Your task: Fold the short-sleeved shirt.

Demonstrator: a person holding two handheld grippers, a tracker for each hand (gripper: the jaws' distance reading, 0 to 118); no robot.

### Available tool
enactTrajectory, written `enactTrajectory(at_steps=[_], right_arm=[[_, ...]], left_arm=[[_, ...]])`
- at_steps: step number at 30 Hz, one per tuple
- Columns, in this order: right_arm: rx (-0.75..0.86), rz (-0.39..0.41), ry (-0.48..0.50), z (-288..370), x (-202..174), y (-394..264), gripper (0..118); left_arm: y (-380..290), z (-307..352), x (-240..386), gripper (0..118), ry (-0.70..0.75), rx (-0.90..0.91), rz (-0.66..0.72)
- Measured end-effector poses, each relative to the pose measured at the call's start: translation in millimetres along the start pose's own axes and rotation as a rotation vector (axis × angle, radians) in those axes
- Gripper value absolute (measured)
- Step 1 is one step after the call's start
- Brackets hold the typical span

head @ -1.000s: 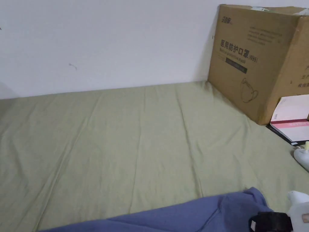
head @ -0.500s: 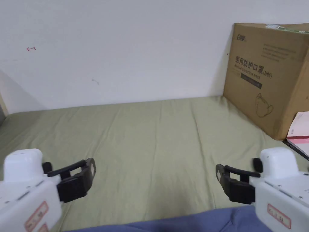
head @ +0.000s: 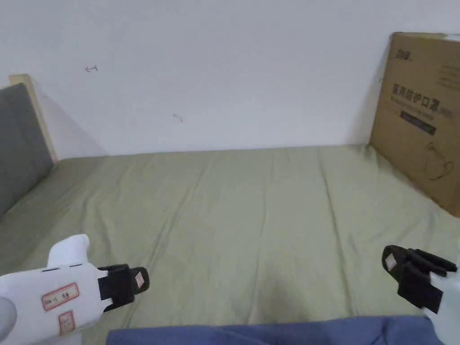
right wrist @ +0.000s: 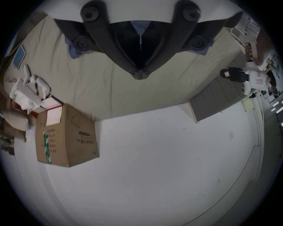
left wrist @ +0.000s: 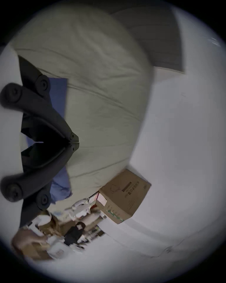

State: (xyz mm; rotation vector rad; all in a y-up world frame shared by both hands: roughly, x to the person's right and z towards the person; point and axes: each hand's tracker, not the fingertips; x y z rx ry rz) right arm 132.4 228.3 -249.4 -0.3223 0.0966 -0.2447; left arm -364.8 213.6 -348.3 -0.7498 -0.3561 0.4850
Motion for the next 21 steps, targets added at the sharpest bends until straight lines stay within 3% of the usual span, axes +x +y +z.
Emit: enactTrajectory(at_steps=[3, 4, 5, 8, 11, 14, 16, 18, 21], right_arm=[[-0.058, 0.004, -0.016, -5, 0, -8, 0], [-0.079, 0.006, -0.01, -8, 1, -12, 0], [-0.102, 0.012, -0.009, -12, 0, -16, 0], [-0.169, 0.028, 0.003, -21, -7, -26, 0], [-0.222, 0.052, 0.037, -30, -17, -30, 0], [-0.267, 0.112, 0.046, -37, -30, -30, 0], [-0.295, 0.157, 0.051, -44, -38, -29, 0], [-0.314, 0.195, 0.059, -50, -48, -28, 0], [-0.326, 0.23, 0.072, -58, -61, -29, 0]], left_arm=[[0, -10, -74, 0, -0.055, -0.184, 0.217], [-6, -15, -96, 5, -0.052, -0.216, 0.269], [-15, -19, -113, 24, -0.055, -0.234, 0.322], [-36, -42, -167, 106, -0.066, -0.333, 0.532], [-67, -70, -206, 112, -0.197, -0.385, 0.727], [-65, -82, -229, 115, -0.447, -0.251, 0.684], [-70, -94, -220, 115, -0.448, -0.27, 0.599], [-77, -111, -210, 115, -0.557, -0.298, 0.553], [-94, -141, -198, 109, -0.749, -0.37, 0.633]])
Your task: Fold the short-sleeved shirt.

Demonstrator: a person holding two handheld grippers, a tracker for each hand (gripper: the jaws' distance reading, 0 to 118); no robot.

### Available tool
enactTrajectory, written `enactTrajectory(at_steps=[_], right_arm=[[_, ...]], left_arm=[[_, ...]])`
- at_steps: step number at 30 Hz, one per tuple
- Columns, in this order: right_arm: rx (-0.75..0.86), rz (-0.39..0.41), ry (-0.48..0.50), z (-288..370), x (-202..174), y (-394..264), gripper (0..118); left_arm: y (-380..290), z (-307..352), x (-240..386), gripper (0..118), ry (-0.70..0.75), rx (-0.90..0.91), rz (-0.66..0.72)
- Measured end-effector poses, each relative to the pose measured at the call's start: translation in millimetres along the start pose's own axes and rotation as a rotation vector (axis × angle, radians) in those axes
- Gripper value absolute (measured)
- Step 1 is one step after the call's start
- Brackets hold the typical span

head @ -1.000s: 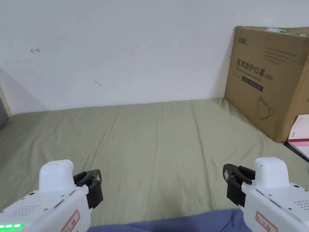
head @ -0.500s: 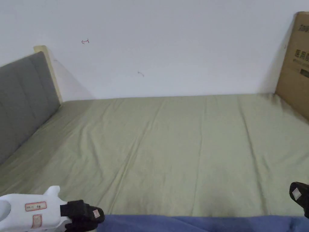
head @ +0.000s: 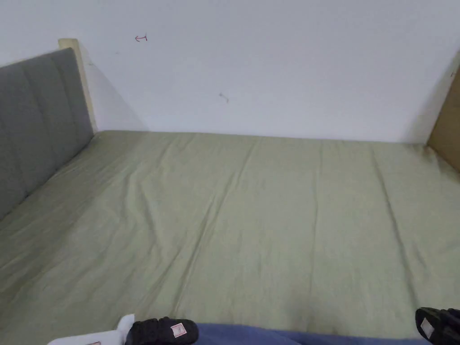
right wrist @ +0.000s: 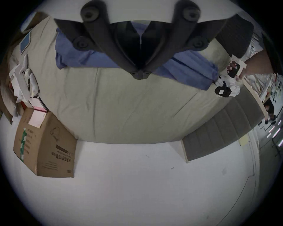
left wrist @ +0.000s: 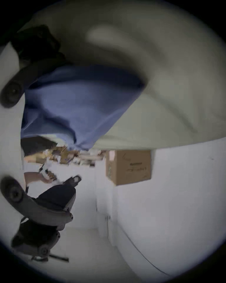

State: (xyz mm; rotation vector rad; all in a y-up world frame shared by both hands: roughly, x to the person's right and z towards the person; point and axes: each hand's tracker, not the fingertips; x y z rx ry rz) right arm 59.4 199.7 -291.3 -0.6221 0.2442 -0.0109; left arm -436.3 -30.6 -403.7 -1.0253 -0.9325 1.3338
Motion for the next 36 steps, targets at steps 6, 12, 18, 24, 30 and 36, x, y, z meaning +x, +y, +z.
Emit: enactTrajectory(at_steps=[6, 12, 18, 24, 30, 36], right_arm=[[-0.009, 0.034, 0.032, -11, -16, 8, 0], [-0.015, 0.024, 0.064, -19, -17, 9, 0], [-0.035, -0.027, 0.065, -22, -4, 0, 0], [-0.044, -0.079, 0.055, -19, 11, -7, 0], [-0.022, -0.094, 0.062, -10, 22, -10, 0], [-0.012, -0.141, 0.073, -3, 32, -17, 0]], left_arm=[[-6, -13, -13, 3, 0.233, 0.028, -0.07], [-7, 8, -15, 21, 0.127, 0.077, 0.24], [-16, -3, 14, 4, 0.417, 0.115, 0.003], [-31, -18, 82, 4, 0.71, 0.087, -0.319], [-41, 28, 164, 4, 1.096, 0.336, -0.587], [-61, 17, 207, 4, 1.155, 0.34, -0.676]])
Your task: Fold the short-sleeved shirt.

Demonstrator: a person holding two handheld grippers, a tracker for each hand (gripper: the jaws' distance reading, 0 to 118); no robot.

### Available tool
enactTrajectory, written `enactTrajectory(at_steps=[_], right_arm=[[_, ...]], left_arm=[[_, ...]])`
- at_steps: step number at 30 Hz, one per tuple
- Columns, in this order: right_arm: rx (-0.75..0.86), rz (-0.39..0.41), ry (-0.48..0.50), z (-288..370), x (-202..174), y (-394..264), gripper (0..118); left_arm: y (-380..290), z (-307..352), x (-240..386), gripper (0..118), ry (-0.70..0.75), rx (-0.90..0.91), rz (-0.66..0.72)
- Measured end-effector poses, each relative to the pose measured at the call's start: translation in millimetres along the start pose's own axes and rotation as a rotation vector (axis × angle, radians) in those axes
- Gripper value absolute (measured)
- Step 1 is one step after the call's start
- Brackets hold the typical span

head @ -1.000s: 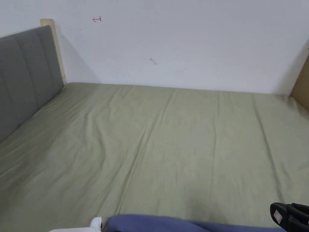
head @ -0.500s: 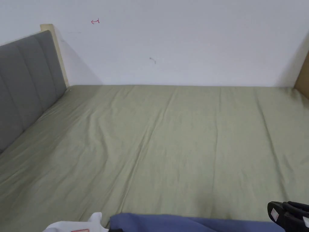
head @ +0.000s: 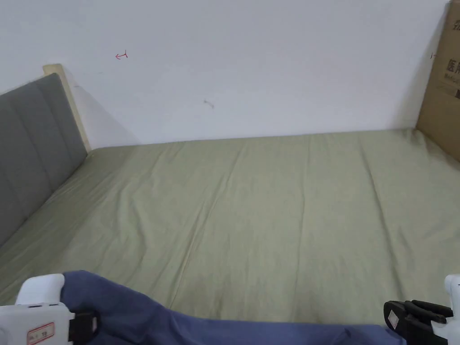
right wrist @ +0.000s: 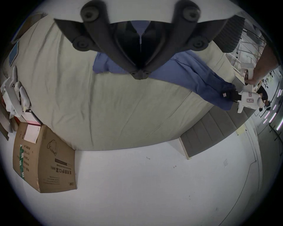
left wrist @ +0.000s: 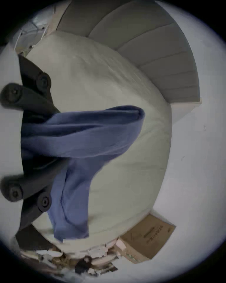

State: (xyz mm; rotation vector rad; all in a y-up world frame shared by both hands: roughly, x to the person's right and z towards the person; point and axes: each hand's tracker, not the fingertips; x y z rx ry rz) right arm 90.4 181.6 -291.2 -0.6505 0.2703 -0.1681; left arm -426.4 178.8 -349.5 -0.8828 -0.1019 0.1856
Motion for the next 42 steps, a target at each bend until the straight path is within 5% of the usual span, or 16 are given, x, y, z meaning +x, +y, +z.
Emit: enactTrajectory(at_steps=[3, 7, 9, 11, 19, 21, 22, 23, 26, 38, 42], right_arm=[[0.008, -0.021, 0.009, 5, 2, -3, 0], [0.014, -0.03, 0.011, 14, 5, -7, 0], [0.015, -0.033, 0.01, 21, 6, -10, 0], [0.016, -0.041, 0.012, 27, 10, -13, 0], [0.014, -0.075, -0.006, 37, 27, -23, 0], [0.016, -0.082, -0.006, 35, 32, -23, 0], [0.017, -0.084, -0.007, 34, 33, -23, 0], [0.021, -0.086, -0.009, 34, 34, -22, 0], [0.046, -0.091, -0.006, 35, 35, -21, 0], [0.047, -0.045, -0.04, 44, 30, -14, 0], [0.044, -0.039, -0.042, 45, 29, -13, 0]], left_arm=[[-1, -15, 58, 4, -0.253, -0.112, -0.008], [-6, -64, 140, 4, -0.392, -0.292, -0.054], [-10, -91, 174, 23, -0.433, -0.35, -0.126], [-16, -111, 195, 77, -0.47, -0.433, -0.107], [-1, -101, 179, 87, -0.45, -0.397, 0.005], [7, -86, 163, 83, -0.397, -0.332, 0.015], [8, -79, 158, 70, -0.372, -0.317, 0.006], [7, -73, 156, 30, -0.354, -0.315, -0.012], [-4, -69, 160, 0, -0.348, -0.303, -0.086], [-78, -166, 252, 0, -0.432, -0.509, -0.111], [-70, -151, 245, 0, -0.763, -0.551, 0.101]])
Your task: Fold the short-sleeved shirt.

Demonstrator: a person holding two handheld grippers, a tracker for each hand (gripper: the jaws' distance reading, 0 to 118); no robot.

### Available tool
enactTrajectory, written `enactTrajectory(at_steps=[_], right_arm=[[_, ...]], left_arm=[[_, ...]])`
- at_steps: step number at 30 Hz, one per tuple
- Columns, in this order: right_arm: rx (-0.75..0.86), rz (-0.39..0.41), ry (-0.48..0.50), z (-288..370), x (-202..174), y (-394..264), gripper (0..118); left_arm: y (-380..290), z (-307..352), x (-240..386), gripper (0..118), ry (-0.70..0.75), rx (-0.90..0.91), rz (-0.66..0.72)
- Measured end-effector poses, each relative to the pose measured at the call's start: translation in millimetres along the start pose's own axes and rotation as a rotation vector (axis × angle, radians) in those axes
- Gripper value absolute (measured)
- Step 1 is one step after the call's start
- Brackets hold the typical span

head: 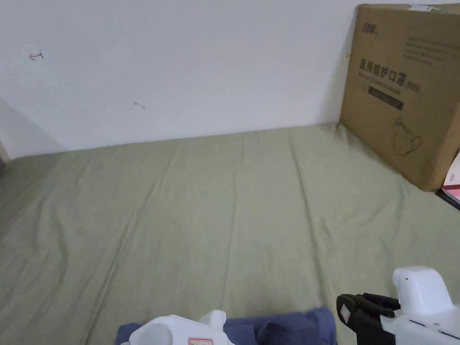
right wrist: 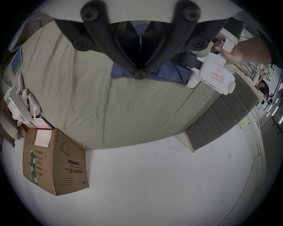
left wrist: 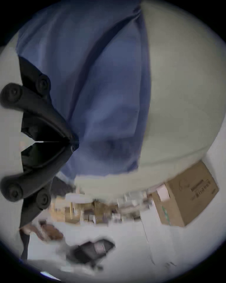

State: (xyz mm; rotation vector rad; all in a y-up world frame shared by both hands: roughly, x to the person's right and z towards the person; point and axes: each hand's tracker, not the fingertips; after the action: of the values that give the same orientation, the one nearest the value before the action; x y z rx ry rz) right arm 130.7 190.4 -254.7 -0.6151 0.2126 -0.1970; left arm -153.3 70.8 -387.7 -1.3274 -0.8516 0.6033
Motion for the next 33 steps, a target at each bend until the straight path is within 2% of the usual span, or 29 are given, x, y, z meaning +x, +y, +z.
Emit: enactTrajectory(at_steps=[2, 5, 7, 10, 11, 12, 14, 15, 16, 19, 24, 26, 31, 33], right_arm=[[-0.003, -0.001, 0.005, -1, 0, 1, 0], [-0.008, 0.001, 0.002, -6, -1, 3, 0], [-0.008, -0.004, 0.007, -8, -2, 3, 0], [-0.022, -0.01, 0.013, -13, -5, 3, 0], [-0.031, -0.007, 0.013, -15, -7, 3, 0], [-0.041, -0.001, 0.012, -18, -10, 3, 0], [-0.063, 0.017, 0.01, -23, -15, 4, 0], [-0.071, 0.024, 0.009, -25, -19, 4, 0], [-0.078, 0.03, 0.011, -27, -22, 5, 0], [-0.093, 0.052, 0.018, -31, -33, 6, 0], [-0.127, 0.092, 0.027, -41, -51, 9, 0], [-0.137, 0.104, 0.026, -44, -56, 10, 0], [-0.156, 0.111, 0.035, -51, -63, 11, 0], [-0.164, 0.107, 0.037, -53, -65, 11, 0]], left_arm=[[-2, 23, 7, 0, -0.043, 0.066, -0.025], [6, 76, 4, 0, 0.08, 0.181, -0.131], [10, 116, -13, 4, 0.108, 0.251, -0.108], [12, 173, -59, 55, 0.104, 0.296, 0.011], [10, 187, -74, 80, 0.114, 0.305, 0.042], [8, 199, -90, 92, 0.113, 0.305, 0.069], [0, 215, -110, 103, 0.072, 0.3, 0.123], [-3, 219, -125, 114, 0.059, 0.291, 0.164], [-7, 221, -139, 117, 0.047, 0.295, 0.208], [-16, 219, -175, 117, -0.018, 0.313, 0.291], [-19, 176, -222, 117, -0.281, 0.262, 0.466], [-10, 166, -213, 118, -0.391, 0.265, 0.395], [6, 134, -210, 118, -0.431, 0.183, 0.287], [4, 131, -217, 118, -0.461, 0.187, 0.296]])
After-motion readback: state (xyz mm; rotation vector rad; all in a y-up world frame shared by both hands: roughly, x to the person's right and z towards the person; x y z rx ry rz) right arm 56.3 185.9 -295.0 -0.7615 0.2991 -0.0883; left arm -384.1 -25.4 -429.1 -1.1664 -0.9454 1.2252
